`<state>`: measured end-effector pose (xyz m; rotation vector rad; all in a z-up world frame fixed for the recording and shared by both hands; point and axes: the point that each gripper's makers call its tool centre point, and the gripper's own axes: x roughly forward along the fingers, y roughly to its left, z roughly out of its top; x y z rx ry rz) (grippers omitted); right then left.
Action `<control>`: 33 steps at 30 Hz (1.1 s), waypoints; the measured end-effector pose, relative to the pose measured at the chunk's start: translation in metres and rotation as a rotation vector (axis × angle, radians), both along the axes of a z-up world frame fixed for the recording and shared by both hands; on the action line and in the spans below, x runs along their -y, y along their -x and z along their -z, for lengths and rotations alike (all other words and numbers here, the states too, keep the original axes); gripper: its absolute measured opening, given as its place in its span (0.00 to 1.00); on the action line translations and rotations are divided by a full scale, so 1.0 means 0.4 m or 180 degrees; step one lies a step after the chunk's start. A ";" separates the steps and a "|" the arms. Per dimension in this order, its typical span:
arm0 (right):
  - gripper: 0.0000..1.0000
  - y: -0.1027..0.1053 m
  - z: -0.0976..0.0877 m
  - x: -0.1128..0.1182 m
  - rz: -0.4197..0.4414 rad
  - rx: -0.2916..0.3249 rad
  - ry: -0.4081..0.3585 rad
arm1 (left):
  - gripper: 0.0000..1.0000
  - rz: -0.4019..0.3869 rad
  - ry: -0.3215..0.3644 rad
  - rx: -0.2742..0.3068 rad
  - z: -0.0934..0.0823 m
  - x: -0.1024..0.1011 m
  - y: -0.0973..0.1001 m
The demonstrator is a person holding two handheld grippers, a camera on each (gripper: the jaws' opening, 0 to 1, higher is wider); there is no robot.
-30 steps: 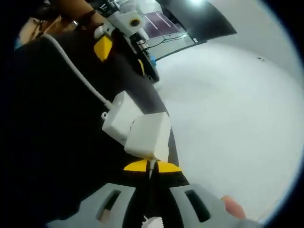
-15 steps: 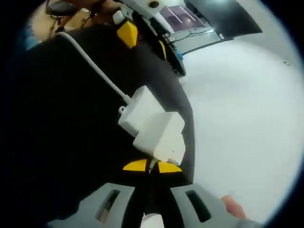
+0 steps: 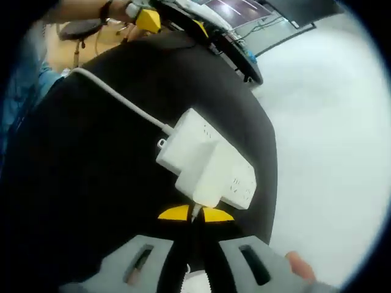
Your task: Insert the desk lamp plug into the socket, turn on the power strip switch, turn on the lamp switch, then turn off the lamp switch, turn off the power strip switch, and remove the plug from the socket.
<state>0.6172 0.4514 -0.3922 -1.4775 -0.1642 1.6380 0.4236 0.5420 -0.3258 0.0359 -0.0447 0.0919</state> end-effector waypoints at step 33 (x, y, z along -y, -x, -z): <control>0.07 -0.001 0.021 0.000 0.0272 -0.0433 -0.0057 | 0.44 0.0044 -0.0111 -0.0031 -0.142 0.071 -0.082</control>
